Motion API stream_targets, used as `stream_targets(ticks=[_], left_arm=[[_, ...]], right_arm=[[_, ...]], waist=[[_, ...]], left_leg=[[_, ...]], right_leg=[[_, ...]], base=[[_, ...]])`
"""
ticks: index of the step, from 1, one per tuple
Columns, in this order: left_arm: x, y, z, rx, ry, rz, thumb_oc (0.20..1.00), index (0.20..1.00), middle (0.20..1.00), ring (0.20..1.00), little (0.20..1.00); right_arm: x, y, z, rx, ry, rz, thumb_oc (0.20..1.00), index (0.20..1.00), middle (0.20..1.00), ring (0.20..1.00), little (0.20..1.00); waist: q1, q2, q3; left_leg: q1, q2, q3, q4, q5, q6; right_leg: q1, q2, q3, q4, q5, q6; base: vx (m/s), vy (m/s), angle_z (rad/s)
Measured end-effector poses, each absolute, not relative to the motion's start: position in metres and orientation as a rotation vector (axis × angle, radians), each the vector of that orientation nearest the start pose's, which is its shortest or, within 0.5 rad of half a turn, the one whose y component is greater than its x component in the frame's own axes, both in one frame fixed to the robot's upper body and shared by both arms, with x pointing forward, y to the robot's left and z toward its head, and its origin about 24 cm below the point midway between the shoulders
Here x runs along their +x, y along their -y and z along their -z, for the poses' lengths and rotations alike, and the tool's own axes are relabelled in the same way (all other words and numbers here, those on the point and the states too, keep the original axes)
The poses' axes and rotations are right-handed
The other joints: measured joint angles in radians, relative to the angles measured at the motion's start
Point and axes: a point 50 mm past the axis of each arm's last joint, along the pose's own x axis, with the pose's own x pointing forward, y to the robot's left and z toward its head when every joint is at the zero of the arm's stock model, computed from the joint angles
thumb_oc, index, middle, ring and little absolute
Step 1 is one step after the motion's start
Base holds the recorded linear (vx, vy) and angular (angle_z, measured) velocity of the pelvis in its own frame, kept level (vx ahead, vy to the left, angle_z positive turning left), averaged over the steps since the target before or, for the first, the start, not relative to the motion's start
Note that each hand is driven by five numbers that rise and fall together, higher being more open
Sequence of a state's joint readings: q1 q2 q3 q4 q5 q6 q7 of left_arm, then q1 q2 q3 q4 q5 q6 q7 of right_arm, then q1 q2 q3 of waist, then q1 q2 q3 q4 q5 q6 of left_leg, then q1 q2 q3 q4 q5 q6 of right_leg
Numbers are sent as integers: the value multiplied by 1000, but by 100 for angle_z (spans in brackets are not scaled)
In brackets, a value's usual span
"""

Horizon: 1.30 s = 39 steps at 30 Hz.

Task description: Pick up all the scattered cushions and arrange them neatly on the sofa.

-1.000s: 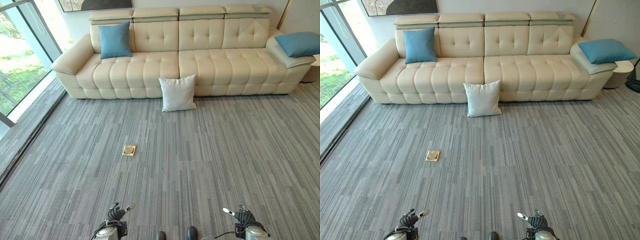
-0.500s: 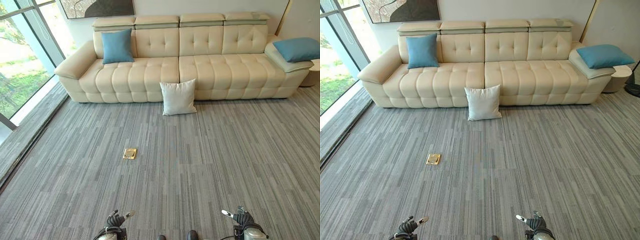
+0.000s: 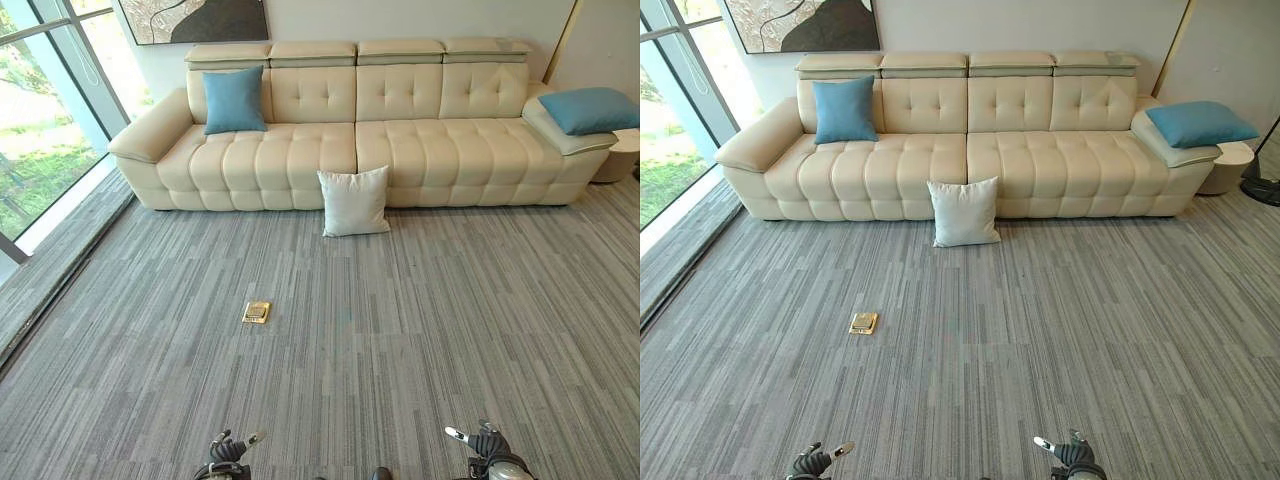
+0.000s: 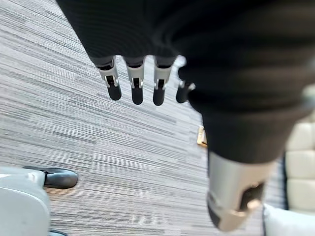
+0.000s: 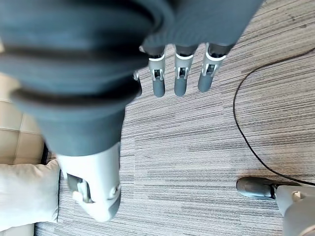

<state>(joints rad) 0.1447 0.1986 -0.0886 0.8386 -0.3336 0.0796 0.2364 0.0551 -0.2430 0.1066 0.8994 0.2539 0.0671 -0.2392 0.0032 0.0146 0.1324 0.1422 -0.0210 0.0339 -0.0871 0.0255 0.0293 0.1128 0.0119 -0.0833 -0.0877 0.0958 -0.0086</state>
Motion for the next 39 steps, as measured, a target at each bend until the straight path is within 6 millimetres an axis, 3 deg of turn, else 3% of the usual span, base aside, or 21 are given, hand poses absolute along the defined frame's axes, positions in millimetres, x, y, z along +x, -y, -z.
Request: stream_targets(ticks=[5, 10, 18, 29, 31, 33, 35, 36, 37, 38, 39], left_arm=[[103, -218, 147, 15, -1066, -356, 1000, 1000, 1000, 1000, 1000], [112, -216, 141, -17, -1017, -336, 1000, 1000, 1000, 1000, 1000], [121, -215, 139, -18, -993, -324, 1000, 1000, 1000, 1000, 1000], [124, -217, 138, 3, -992, -343, 1000, 1000, 1000, 1000, 1000], [137, -218, 134, 14, -958, -349, 1000, 1000, 1000, 1000, 1000], [158, -217, 126, 23, -906, -342, 1000, 1000, 1000, 1000, 1000], [167, -215, 122, 9, -880, -345, 1000, 1000, 1000, 1000, 1000], [169, -211, 122, 0, -874, -337, 1000, 1000, 1000, 1000, 1000], [169, -211, 122, 1, -872, -336, 1000, 1000, 1000, 1000, 1000], [168, -214, 122, 14, -873, -337, 1000, 1000, 1000, 1000, 1000], [168, -218, 121, 22, -871, -346, 1000, 1000, 1000, 1000, 1000]], right_arm=[[123, 236, 140, -149, -1027, 360, 1000, 1000, 1000, 1000, 1000], [123, 234, 140, -99, -1022, 344, 1000, 1000, 1000, 1000, 1000], [126, 234, 138, -90, -1009, 335, 1000, 1000, 1000, 1000, 1000], [140, 233, 134, -107, -979, 322, 1000, 1000, 1000, 1000, 1000], [151, 234, 130, -115, -951, 322, 1000, 1000, 1000, 1000, 1000], [168, 234, 123, -121, -905, 320, 1000, 1000, 1000, 1000, 1000], [171, 231, 121, -116, -891, 313, 1000, 1000, 1000, 1000, 1000], [174, 234, 118, -121, -876, 315, 1000, 1000, 1000, 1000, 1000], [176, 231, 118, -120, -869, 304, 1000, 1000, 1000, 1000, 1000], [177, 227, 117, -121, -864, 288, 1000, 1000, 1000, 1000, 1000], [175, 222, 118, -123, -865, 267, 1000, 1000, 1000, 1000, 1000]], waist=[[-3, -4, 6], [0, 3, 68], [-2, -5, 75], [2, -11, 101], [3, -15, 115], [1, -19, 170], [0, -16, 188], [-2, -1, 201], [-4, 3, 210], [-3, -9, 225], [-2, -19, 229]], left_leg=[[-38, -1, -25, 0, 5, -6], [-57, 0, -27, 0, 6, -8], [-51, 0, -29, 0, 10, -2], [-77, -2, -19, 0, 7, 0], [-124, -5, -21, 1, 9, 4], [-146, -17, -24, 26, 3, 29], [-141, -37, -22, 38, -8, 53], [-136, -33, -20, 47, -18, 69], [-124, -46, -14, 48, -22, 75], [-91, -68, -3, 46, -27, 92], [-76, -88, 0, 46, -32, 108]], right_leg=[[-29, -3, -26, 0, -1, -1], [-47, -2, -31, 0, -1, -1], [-39, -3, -42, 0, -3, -2], [-71, -4, -29, 6, -3, 2], [-128, -6, -27, 20, 0, 2], [-178, -16, -29, 104, -10, 9], [-223, -41, -28, 233, -65, 43], [-285, -56, -28, 379, -91, 72], [-344, -75, -28, 507, -97, 79], [-452, -118, -25, 729, -121, 86], [-513, -142, -25, 815, -161, 79]], base=[[-24, -10, 13], [40, -5, 4], [44, 10, 3], [30, 56, -3], [11, 181, 0], [40, 210, 3], [23, 250, -3], [32, 172, -14], [92, 145, -21], [143, 32, -10], [246, -40, -15]])
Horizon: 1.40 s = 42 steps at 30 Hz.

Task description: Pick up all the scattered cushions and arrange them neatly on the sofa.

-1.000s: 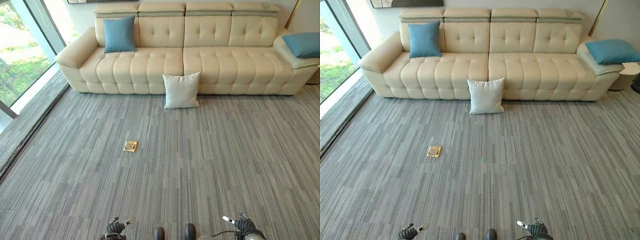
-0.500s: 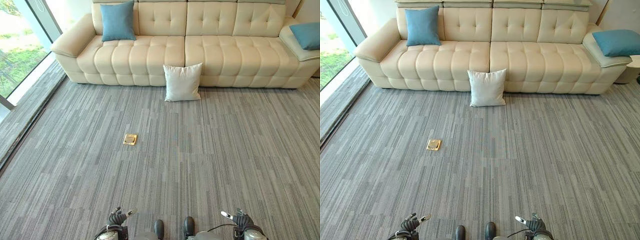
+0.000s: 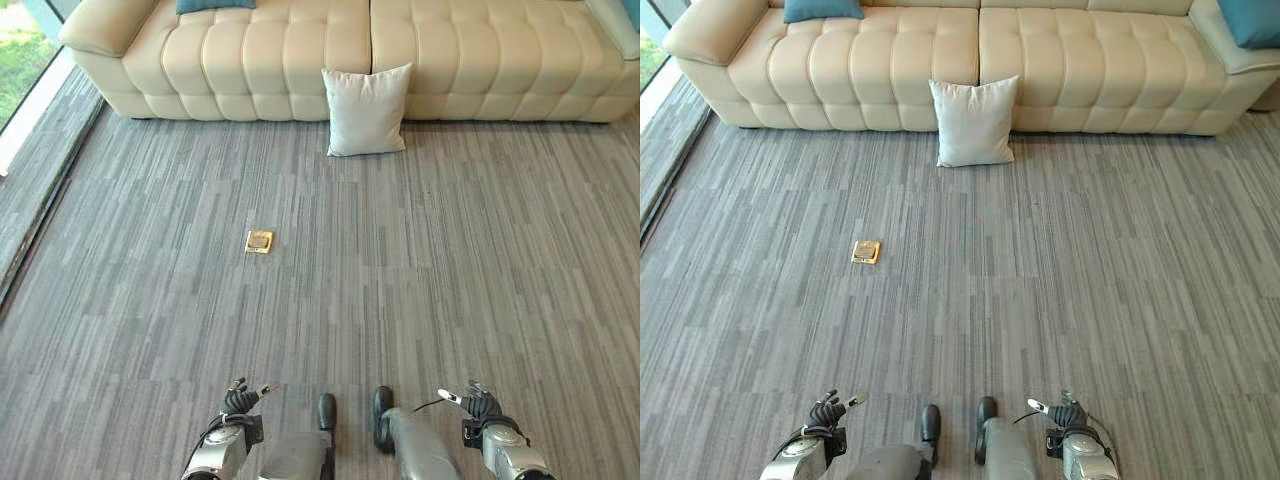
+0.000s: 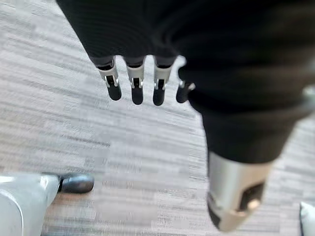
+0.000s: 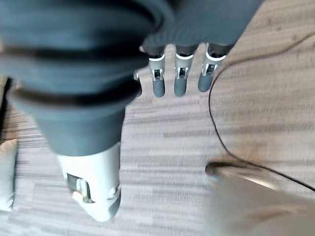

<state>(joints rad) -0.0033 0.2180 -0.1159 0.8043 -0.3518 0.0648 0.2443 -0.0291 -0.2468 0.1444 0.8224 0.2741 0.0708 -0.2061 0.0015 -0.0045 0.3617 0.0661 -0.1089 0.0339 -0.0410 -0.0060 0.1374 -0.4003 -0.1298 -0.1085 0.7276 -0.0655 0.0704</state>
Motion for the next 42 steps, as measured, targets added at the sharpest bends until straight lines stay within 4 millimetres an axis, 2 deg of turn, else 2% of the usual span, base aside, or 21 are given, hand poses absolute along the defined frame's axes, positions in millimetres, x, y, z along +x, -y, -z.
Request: stream_targets(ticks=[2, 5, 8, 9, 10, 12, 14, 17, 18, 20, 22, 25, 27, 29, 33, 34, 35, 36, 38, 40, 42], left_arm=[[165, -223, 122, 29, -881, -360, 1000, 1000, 1000, 1000, 1000], [154, -230, 127, -55, -916, -458, 1000, 1000, 1000, 1000, 1000], [144, -220, 133, -90, -946, -453, 1000, 1000, 1000, 1000, 1000], [135, -217, 138, -98, -974, -455, 1000, 1000, 1000, 1000, 1000], [129, -213, 142, -101, -1000, -449, 1000, 1000, 1000, 1000, 1000], [118, -205, 147, -107, -1042, -422, 1000, 1000, 1000, 1000, 1000], [118, -208, 148, -104, -1046, -431, 1000, 1000, 1000, 1000, 1000], [123, -211, 144, -100, -1021, -432, 1000, 1000, 1000, 1000, 1000], [132, -211, 141, -101, -990, -423, 1000, 1000, 1000, 1000, 1000], [134, -215, 139, -92, -985, -424, 1000, 1000, 1000, 1000, 1000], [135, -217, 138, -86, -976, -419, 1000, 1000, 1000, 1000, 1000], [146, -219, 132, -75, -941, -400, 1000, 1000, 1000, 1000, 1000], [139, -219, 135, -75, -964, -402, 1000, 1000, 1000, 1000, 1000], [130, -219, 138, -73, -991, -408, 1000, 1000, 1000, 1000, 1000], [123, -221, 140, -75, -1013, -421, 1000, 1000, 1000, 1000, 1000], [118, -223, 141, -72, -1026, -429, 1000, 1000, 1000, 1000, 1000], [111, -226, 142, -66, -1043, -436, 1000, 1000, 1000, 1000, 1000], [112, -227, 142, -66, -1042, -437, 1000, 1000, 1000, 1000, 1000], [120, -225, 140, -64, -1026, -427, 1000, 1000, 1000, 1000, 1000], [120, -235, 138, -27, -1017, -427, 1000, 1000, 1000, 1000, 1000], [132, -240, 131, 21, -979, -407, 1000, 1000, 1000, 1000, 1000]], right_arm=[[177, 221, 117, -118, -857, 265, 1000, 1000, 1000, 1000, 1000], [177, 218, 115, -97, -836, 277, 1000, 1000, 1000, 1000, 1000], [156, 222, 124, -84, -894, 312, 1000, 1000, 1000, 1000, 1000], [145, 222, 130, -88, -935, 314, 1000, 1000, 1000, 1000, 1000], [135, 223, 134, -93, -968, 314, 1000, 1000, 1000, 1000, 1000], [135, 235, 131, -118, -957, 333, 1000, 1000, 1000, 1000, 1000], [147, 242, 124, -136, -917, 336, 1000, 1000, 1000, 1000, 1000], [157, 246, 119, -149, -881, 334, 1000, 1000, 1000, 1000, 1000], [157, 249, 118, -154, -875, 336, 1000, 1000, 1000, 1000, 1000], [156, 246, 120, -146, -889, 334, 1000, 1000, 1000, 1000, 1000], [159, 242, 120, -135, -881, 330, 1000, 1000, 1000, 1000, 1000], [162, 240, 120, -124, -881, 333, 1000, 1000, 1000, 1000, 1000], [161, 240, 120, -132, -891, 329, 1000, 1000, 1000, 1000, 1000], [160, 241, 121, -136, -899, 328, 1000, 1000, 1000, 1000, 1000], [160, 243, 120, -143, -900, 329, 1000, 1000, 1000, 1000, 1000], [160, 242, 121, -145, -901, 324, 1000, 1000, 1000, 1000, 1000], [158, 238, 121, -148, -897, 308, 1000, 1000, 1000, 1000, 1000], [154, 239, 123, -149, -914, 311, 1000, 1000, 1000, 1000, 1000], [150, 238, 127, -141, -937, 311, 1000, 1000, 1000, 1000, 1000], [142, 225, 132, -147, -957, 258, 1000, 1000, 1000, 1000, 1000], [142, 226, 131, -154, -956, 254, 1000, 1000, 1000, 1000, 1000]], waist=[[7, -1, -1], [1, -15, -16], [-21, -4, -78], [-22, 9, -104], [-25, 3, -133], [-21, 20, -194], [-22, 27, -197], [-21, 25, -196], [-24, 21, -194], [-19, 5, -183], [-19, -19, -169], [-18, -44, -121], [-18, -28, -103], [-23, -2, -86], [-14, 27, -92], [-10, 27, -97], [3, -30, -126], [0, -50, -134], [0, -37, -141], [3, -46, -170], [1, -59, -167]], left_leg=[[2, -2, 9, -8, -9, 5], [39, -3, 23, 2, -72, -30], [109, 12, -26, -5, -122, -48], [145, 33, -44, 8, -142, -64], [143, 35, -48, 71, -152, -79], [109, 58, -51, 201, -154, -104], [67, 69, -47, 348, -148, -116], [0, 81, -50, 492, -165, -192], [-95, 90, -60, 663, -111, -233], [-157, 107, -60, 777, -120, -233], [-241, 108, -51, 743, -131, -214], [-349, 92, -52, 525, -134, -188], [-335, 59, -78, 153, -62, -175], [-330, 46, -82, -13, 15, -186], [-317, 40, -79, -41, 52, -182], [-281, 37, -74, -31, 78, -147], [-264, -18, -31, 21, 111, -114], [-254, -36, -19, 33, 114, -102], [-205, -13, -10, 23, 113, -64], [-143, -16, 0, 4, 103, -10], [-56, -46, 11, -16, 69, 4]], right_leg=[[-23, 13, -5, -193, -18, 8], [37, 55, -32, -744, 53, 60], [102, 82, -41, -702, 106, -2], [144, 108, -62, -609, 93, -51], [188, 120, -47, -631, 131, -106], [245, 135, -61, -661, 186, -150], [299, 149, -63, -693, 161, -166], [352, 158, -61, -718, 144, -182], [380, 166, -62, -725, 105, -212], [435, 182, -59, -753, 91, -222], [456, 172, -55, -755, 82, -234], [498, 159, -56, -788, 43, -223], [531, 159, -56, -809, 43, -176], [576, 162, -51, -809, 20, -148], [645, 165, -5, -809, -50, -126], [671, 154, 24, -809, -77, -116], [709, 92, 45, -792, -126, -77], [709, 68, 50, -753, -145, -56], [613, 72, 52, -496, -161, -36], [416, 46, 53, -100, -196, 37], [231, 2, 43, 143, -195, 39]], base=[[258, -102, -17], [471, -212, -14], [652, -313, 44], [281, -159, 57], [212, -131, 40], [456, -286, 24], [276, -181, 8], [277, -199, 10], [278, -190, 19], [173, -120, 6], [213, -98, 11], [292, -2, 16], [296, 41, -11], [350, 76, -14], [458, 134, -26], [815, 312, -80], [737, 306, -66], [542, 236, -48], [200, 159, -33], [246, 197, -43], [366, 149, -20]])
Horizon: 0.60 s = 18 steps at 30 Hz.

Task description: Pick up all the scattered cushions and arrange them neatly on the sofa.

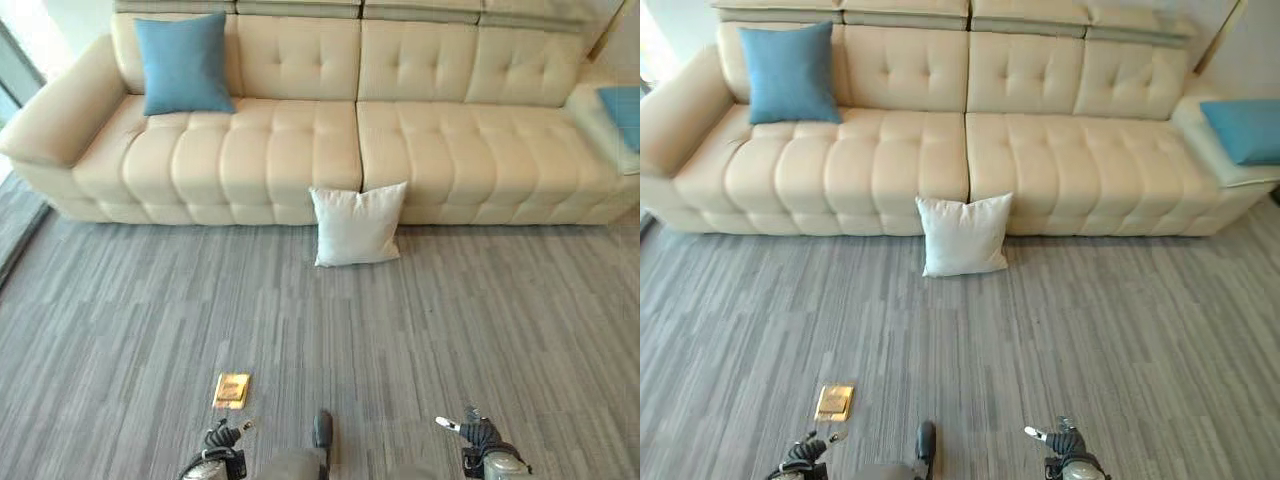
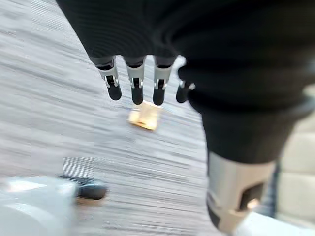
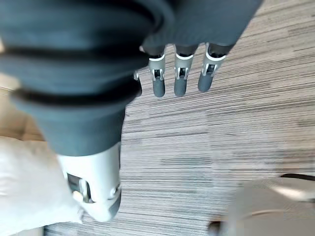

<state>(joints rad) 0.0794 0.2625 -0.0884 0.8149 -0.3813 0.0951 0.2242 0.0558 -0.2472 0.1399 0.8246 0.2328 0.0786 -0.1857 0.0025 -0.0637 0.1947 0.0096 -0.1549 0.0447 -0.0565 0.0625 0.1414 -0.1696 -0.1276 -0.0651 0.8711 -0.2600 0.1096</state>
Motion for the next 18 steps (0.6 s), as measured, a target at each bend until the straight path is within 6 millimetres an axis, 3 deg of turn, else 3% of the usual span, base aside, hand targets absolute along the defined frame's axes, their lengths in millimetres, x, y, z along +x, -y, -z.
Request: stream_targets(ticks=[2, 3, 5, 7, 8, 9, 10, 11, 12, 14, 15, 17, 18], left_arm=[[138, -239, 129, 48, -965, -381, 1000, 1000, 1000, 1000, 1000], [143, -236, 128, 40, -953, -372, 1000, 1000, 1000, 1000, 1000], [142, -236, 128, 38, -954, -371, 1000, 1000, 1000, 1000, 1000], [139, -240, 128, 43, -960, -382, 1000, 1000, 1000, 1000, 1000], [133, -241, 131, 45, -979, -384, 1000, 1000, 1000, 1000, 1000], [133, -241, 131, 46, -980, -385, 1000, 1000, 1000, 1000, 1000], [129, -242, 132, 34, -990, -398, 1000, 1000, 1000, 1000, 1000], [128, -243, 132, 19, -989, -416, 1000, 1000, 1000, 1000, 1000], [114, -236, 138, 7, -1023, -410, 1000, 1000, 1000, 1000, 1000], [105, -225, 144, -19, -1056, -404, 1000, 1000, 1000, 1000, 1000], [102, -220, 146, -26, -1067, -394, 1000, 1000, 1000, 1000, 1000], [90, -212, 150, -56, -1096, -388, 1000, 1000, 1000, 1000, 1000], [91, -214, 149, -52, -1091, -390, 1000, 1000, 1000, 1000, 1000]], right_arm=[[146, 226, 129, -162, -941, 250, 1000, 1000, 1000, 1000, 1000], [152, 227, 127, -172, -929, 246, 1000, 1000, 1000, 1000, 1000], [148, 229, 128, -173, -941, 252, 1000, 1000, 1000, 1000, 1000], [144, 229, 130, -173, -960, 253, 1000, 1000, 1000, 1000, 1000], [146, 231, 129, -167, -954, 268, 1000, 1000, 1000, 1000, 1000], [148, 235, 127, -158, -948, 288, 1000, 1000, 1000, 1000, 1000], [146, 239, 128, -149, -955, 311, 1000, 1000, 1000, 1000, 1000], [143, 243, 130, -147, -981, 335, 1000, 1000, 1000, 1000, 1000], [128, 249, 136, -164, -1038, 345, 1000, 1000, 1000, 1000, 1000], [126, 250, 138, -170, -1058, 350, 1000, 1000, 1000, 1000, 1000], [121, 252, 139, -159, -1065, 359, 1000, 1000, 1000, 1000, 1000], [124, 256, 135, -188, -1049, 349, 1000, 1000, 1000, 1000, 1000], [131, 255, 133, -186, -1025, 344, 1000, 1000, 1000, 1000, 1000]], waist=[[2, 24, 23], [2, 54, 40], [-16, 74, 45], [-17, 80, 46], [-19, 96, 38], [-12, 96, 36], [-19, 96, 35], [-16, 95, 31], [-10, 81, -18], [-9, 77, -30], [-4, 67, -47], [13, 91, -65], [18, 91, -61]], left_leg=[[41, -8, -13, -3, -42, 19], [71, 11, -3, -2, -36, 26], [110, 20, 8, -9, -76, -19], [145, 22, 36, -22, -88, -19], [171, 40, 66, -22, -126, -70], [190, 40, 78, -21, -130, -76], [219, 39, 74, -15, -130, -77], [256, 39, 71, 9, -146, -102], [321, 25, 74, 62, -157, -121], [279, 28, 60, 226, -157, -130], [211, 29, 79, 365, -167, -138], [126, 70, 70, 516, -199, -180], [79, 83, 62, 587, -200, -180]], right_leg=[[-82, -19, -37, 20, -16, -29], [-118, 0, -78, -157, -26, -51], [-142, 7, -108, -347, 8, -57], [-153, 31, -134, -535, 89, -71], [-147, 78, -130, -718, 182, -64], [-142, 105, -133, -806, 234, -61], [-129, 113, -157, -837, 266, -60], [-80, 125, -189, -836, 262, -80], [-1, 126, -229, -809, 279, -202], [53, 123, -198, -808, 294, -221], [72, 117, -171, -835, 332, -256], [136, 166, -125, -888, 323, -273], [144, 177, -106, -896, 318, -280]], base=[[281, 15, -6], [274, -72, 21], [238, -80, 36], [265, -131, 22], [417, -245, 12], [558, -369, 16], [620, -430, 27], [872, -712, 41], [620, -537, 30], [395, -407, 8], [278, -340, -4], [253, -319, -42], [212, -254, -61]])
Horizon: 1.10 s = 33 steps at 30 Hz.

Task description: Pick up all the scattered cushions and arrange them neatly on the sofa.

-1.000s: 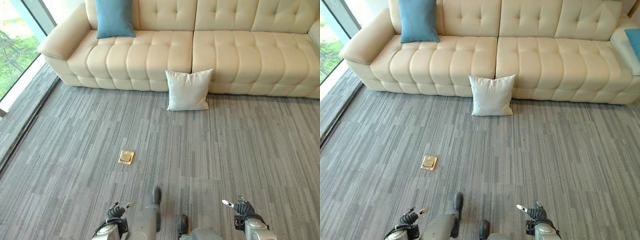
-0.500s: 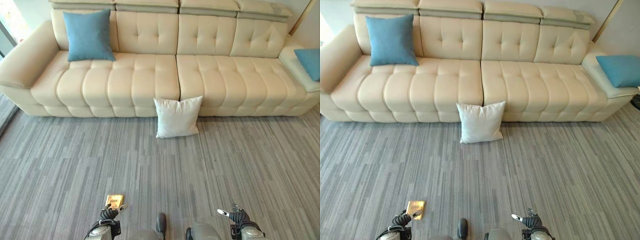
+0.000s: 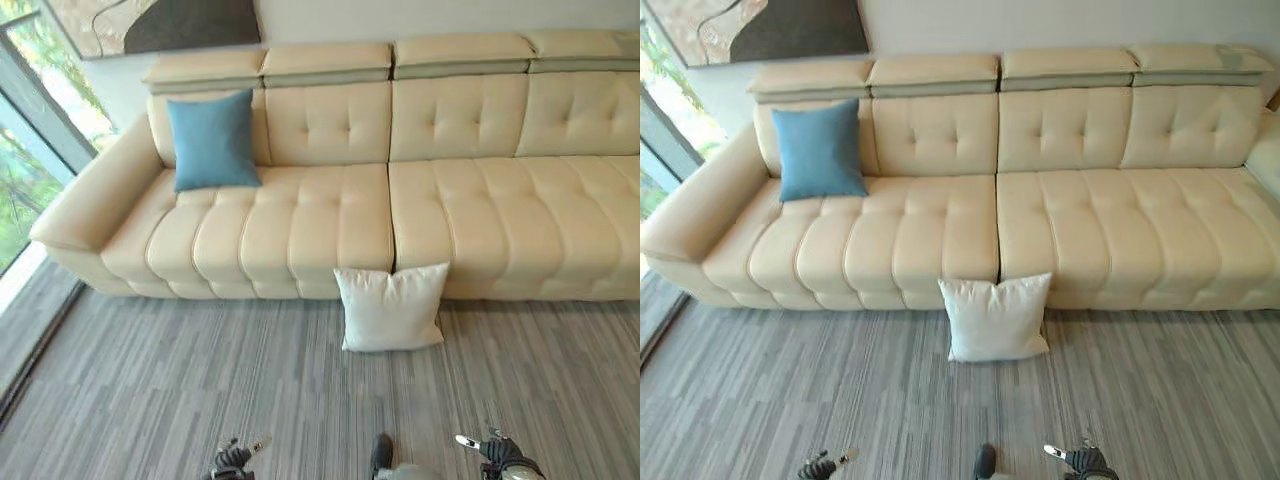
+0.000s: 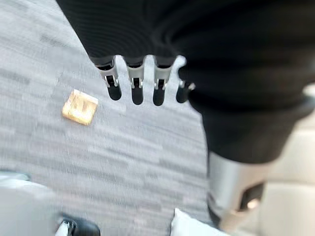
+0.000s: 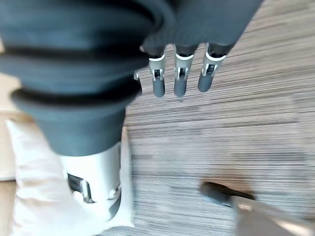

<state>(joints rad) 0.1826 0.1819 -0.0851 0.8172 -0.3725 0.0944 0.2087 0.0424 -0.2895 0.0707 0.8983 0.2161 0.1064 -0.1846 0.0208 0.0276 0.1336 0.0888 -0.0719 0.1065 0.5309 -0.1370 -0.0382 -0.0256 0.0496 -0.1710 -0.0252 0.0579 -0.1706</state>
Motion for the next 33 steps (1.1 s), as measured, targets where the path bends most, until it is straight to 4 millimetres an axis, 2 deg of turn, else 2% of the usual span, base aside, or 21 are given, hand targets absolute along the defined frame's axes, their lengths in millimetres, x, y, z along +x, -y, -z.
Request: stream_targets(ticks=[2, 4, 6, 7, 8, 9, 10, 13, 17, 18, 19, 20, 22, 23, 24, 25, 26, 27, 29, 31, 33], left_arm=[[97, -220, 146, -46, -1067, -397, 1000, 1000, 1000, 1000, 1000], [110, -225, 140, -38, -1023, -400, 1000, 1000, 1000, 1000, 1000], [124, -228, 133, -31, -968, -388, 1000, 1000, 1000, 1000, 1000], [136, -227, 129, -27, -941, -374, 1000, 1000, 1000, 1000, 1000], [138, -226, 129, -27, -937, -371, 1000, 1000, 1000, 1000, 1000], [138, -226, 129, -27, -942, -366, 1000, 1000, 1000, 1000, 1000], [138, -226, 129, -29, -943, -364, 1000, 1000, 1000, 1000, 1000], [136, -225, 132, -29, -962, -362, 1000, 1000, 1000, 1000, 1000], [123, -227, 136, -30, -999, -375, 1000, 1000, 1000, 1000, 1000], [112, -227, 140, -27, -1037, -383, 1000, 1000, 1000, 1000, 1000], [111, -226, 141, -28, -1041, -382, 1000, 1000, 1000, 1000, 1000], [109, -225, 142, -32, -1045, -382, 1000, 1000, 1000, 1000, 1000], [113, -225, 141, -32, -1037, -381, 1000, 1000, 1000, 1000, 1000], [117, -225, 140, -31, -1032, -379, 1000, 1000, 1000, 1000, 1000], [118, -226, 140, -27, -1034, -380, 1000, 1000, 1000, 1000, 1000], [117, -231, 139, -9, -1033, -384, 1000, 1000, 1000, 1000, 1000], [121, -242, 135, 22, -1015, -394, 1000, 1000, 1000, 1000, 1000], [123, -245, 134, 29, -1009, -398, 1000, 1000, 1000, 1000, 1000], [123, -243, 135, 23, -1012, -399, 1000, 1000, 1000, 1000, 1000], [119, -246, 136, 27, -1030, -412, 1000, 1000, 1000, 1000, 1000], [124, -250, 135, 36, -1024, -420, 1000, 1000, 1000, 1000, 1000]], right_arm=[[140, 253, 129, -184, -989, 337, 1000, 1000, 1000, 1000, 1000], [141, 253, 129, -190, -990, 333, 1000, 1000, 1000, 1000, 1000], [148, 254, 126, -199, -970, 332, 1000, 1000, 1000, 1000, 1000], [152, 256, 124, -216, -961, 325, 1000, 1000, 1000, 1000, 1000], [151, 257, 124, -222, -966, 324, 1000, 1000, 1000, 1000, 1000], [148, 257, 126, -231, -980, 319, 1000, 1000, 1000, 1000, 1000], [147, 258, 126, -232, -982, 324, 1000, 1000, 1000, 1000, 1000], [146, 258, 126, -234, -990, 325, 1000, 1000, 1000, 1000, 1000], [150, 257, 125, -232, -984, 322, 1000, 1000, 1000, 1000, 1000], [151, 257, 125, -231, -978, 323, 1000, 1000, 1000, 1000, 1000], [146, 257, 127, -230, -994, 323, 1000, 1000, 1000, 1000, 1000], [141, 257, 129, -233, -1010, 324, 1000, 1000, 1000, 1000, 1000], [142, 254, 129, -223, -1006, 322, 1000, 1000, 1000, 1000, 1000], [143, 252, 130, -220, -1005, 316, 1000, 1000, 1000, 1000, 1000], [146, 248, 130, -216, -1000, 301, 1000, 1000, 1000, 1000, 1000], [149, 242, 129, -200, -987, 286, 1000, 1000, 1000, 1000, 1000], [143, 237, 132, -188, -995, 280, 1000, 1000, 1000, 1000, 1000], [144, 237, 131, -185, -992, 280, 1000, 1000, 1000, 1000, 1000], [147, 240, 130, -186, -984, 290, 1000, 1000, 1000, 1000, 1000], [150, 240, 128, -188, -970, 289, 1000, 1000, 1000, 1000, 1000], [145, 240, 130, -184, -986, 292, 1000, 1000, 1000, 1000, 1000]], waist=[[1, -9, 10], [-2, -34, 35], [-13, -54, 56], [-26, -55, 72], [-28, -53, 73], [-42, -45, 91], [-44, -42, 95], [-46, -23, 106], [-33, -1, 112], [-43, 5, 106], [-40, -12, 97], [-38, -18, 87], [-40, -14, 86], [-36, -1, 93], [-35, 15, 103], [-34, 10, 101], [-39, -27, 93], [-40, -36, 100], [-28, -16, 114], [-29, 1, 121], [-32, 9, 118]], left_leg=[[-97, 23, -25, 96, -4, -7], [-153, 36, -43, 84, -5, -5], [-220, 44, -46, 31, -4, -7], [-275, 42, -49, -100, -2, -2], [-270, 41, -51, -145, 5, -1], [-264, 10, -120, -410, 73, -5], [-265, 11, -126, -454, 116, 7], [-269, 5, -123, -559, 203, -9], [-203, 17, -99, -618, 248, 27], [-149, 5, -91, -620, 292, 88], [-135, -12, -82, -620, 274, 75], [-130, -29, -73, -620, 263, 91], [-112, -41, -66, -620, 238, 116], [-98, -29, -60, -614, 233, 132], [-80, -10, -41, -614, 237, 146], [-69, -11, -23, -613, 234, 141], [-52, -52, -4, -613, 198, 130], [-38, -60, 5, -614, 187, 138], [-26, -43, 48, -614, 164, 120], [-21, -35, 66, -614, 155, 107], [-17, -37, 72, -613, 134, 92]], right_leg=[[21, 5, 16, 0, 11, 16], [66, 4, 36, -5, -2, 1], [89, 1, 44, -14, -19, 18], [130, -5, 51, -55, -40, 35], [130, -4, 47, -55, -39, 37], [163, -7, 49, -55, -58, 69], [173, -6, 47, -55, -62, 76], [197, -4, 46, -56, -92, 94], [248, -2, 93, -56, -121, 137], [288, -12, 94, -56, -151, 160], [301, -35, 99, -56, -169, 160], [302, -51, 96, -43, -186, 168], [279, -68, 87, 47, -207, 196], [219, -67, 85, 187, -237, 217], [97, -69, 79, 431, -257, 238], [-6, -95, 64, 640, -293, 263], [-138, -160, 67, 718, -323, 280], [-187, -181, 65, 736, -323, 278], [-227, -202, 4, 595, -316, 237], [-232, -200, 4, 406, -263, 237], [-208, -191, 46, 144, -116, 272]], base=[[172, -173, -44], [127, -104, -27], [245, -123, -39], [346, -90, -17], [283, -40, -24], [343, -8, -29], [202, 13, -36], [200, 60, -1], [232, 122, -27], [438, 260, -19], [439, 280, -5], [304, 263, -12], [147, 255, -16], [11, 131, -39], [32, 110, -44], [145, 156, -40], [194, 156, -25], [215, 93, -38], [163, -52, -56], [152, -87, -33], [245, -173, -17]])
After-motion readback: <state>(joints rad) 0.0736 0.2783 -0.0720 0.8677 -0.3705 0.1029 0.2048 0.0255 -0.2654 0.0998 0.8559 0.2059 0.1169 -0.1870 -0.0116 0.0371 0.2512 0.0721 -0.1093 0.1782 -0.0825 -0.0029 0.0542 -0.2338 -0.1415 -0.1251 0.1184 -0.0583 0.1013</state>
